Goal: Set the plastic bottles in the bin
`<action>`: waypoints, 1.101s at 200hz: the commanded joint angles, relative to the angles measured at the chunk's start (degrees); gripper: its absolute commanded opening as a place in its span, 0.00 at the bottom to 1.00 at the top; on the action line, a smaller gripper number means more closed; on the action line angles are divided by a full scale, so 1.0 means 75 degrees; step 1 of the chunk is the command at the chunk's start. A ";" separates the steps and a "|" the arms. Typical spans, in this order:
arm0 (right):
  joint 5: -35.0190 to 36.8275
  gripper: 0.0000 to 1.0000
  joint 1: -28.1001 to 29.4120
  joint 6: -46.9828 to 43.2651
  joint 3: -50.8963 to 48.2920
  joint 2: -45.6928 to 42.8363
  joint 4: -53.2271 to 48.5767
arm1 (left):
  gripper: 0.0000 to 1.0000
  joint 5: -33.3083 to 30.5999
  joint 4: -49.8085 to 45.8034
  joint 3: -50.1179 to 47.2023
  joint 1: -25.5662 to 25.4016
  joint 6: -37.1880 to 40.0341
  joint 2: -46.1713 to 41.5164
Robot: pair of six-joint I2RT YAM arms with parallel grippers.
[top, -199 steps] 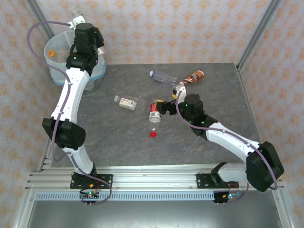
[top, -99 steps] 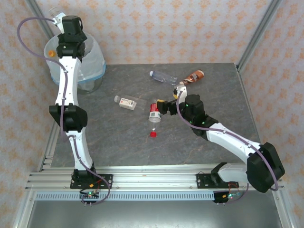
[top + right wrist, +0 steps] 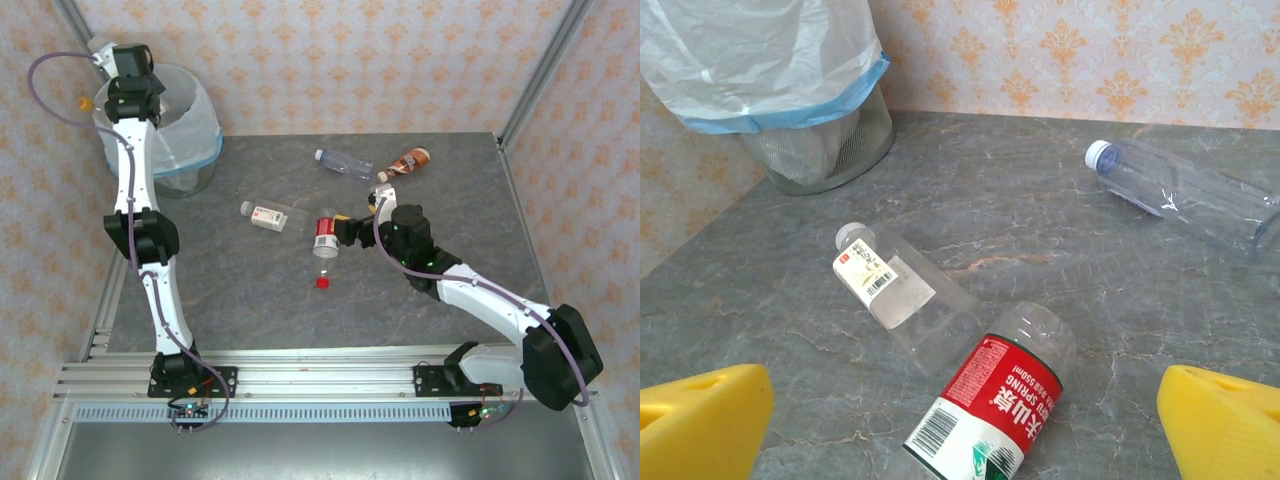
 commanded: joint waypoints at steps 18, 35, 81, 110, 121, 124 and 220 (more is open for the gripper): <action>0.0165 0.99 0.0020 -0.0089 -0.0099 -0.0160 0.0124 | 0.71 0.1139 -0.0122 0.0464 0.0049 0.0287 -0.0314; 0.0152 0.99 0.0020 -0.0077 -0.0071 -0.0158 0.0128 | 0.77 0.1650 -0.0206 0.0417 0.0048 0.0322 -0.0388; 0.0135 0.99 0.0030 -0.0056 -0.0023 -0.0393 0.0043 | 1.00 0.1983 -0.0861 0.0410 0.0045 0.0460 -0.0580; 0.0177 0.99 0.0020 -0.0022 -0.0043 -0.0401 -0.0013 | 1.00 0.1945 -0.1385 0.0277 0.0052 0.0737 -0.1172; 0.0199 0.99 0.0027 -0.0010 -0.0042 -0.0381 -0.0004 | 1.00 0.1701 -0.1405 -0.0073 0.0059 0.0870 -0.1562; 0.0200 0.99 0.0030 -0.0012 -0.0040 -0.0375 -0.0004 | 1.00 0.1618 -0.1385 -0.0199 0.0069 0.0890 -0.1685; 0.0076 0.99 0.0020 -0.0010 0.0090 0.0052 0.0125 | 1.00 0.1553 -0.0967 -0.1343 0.1165 -0.0421 -0.1867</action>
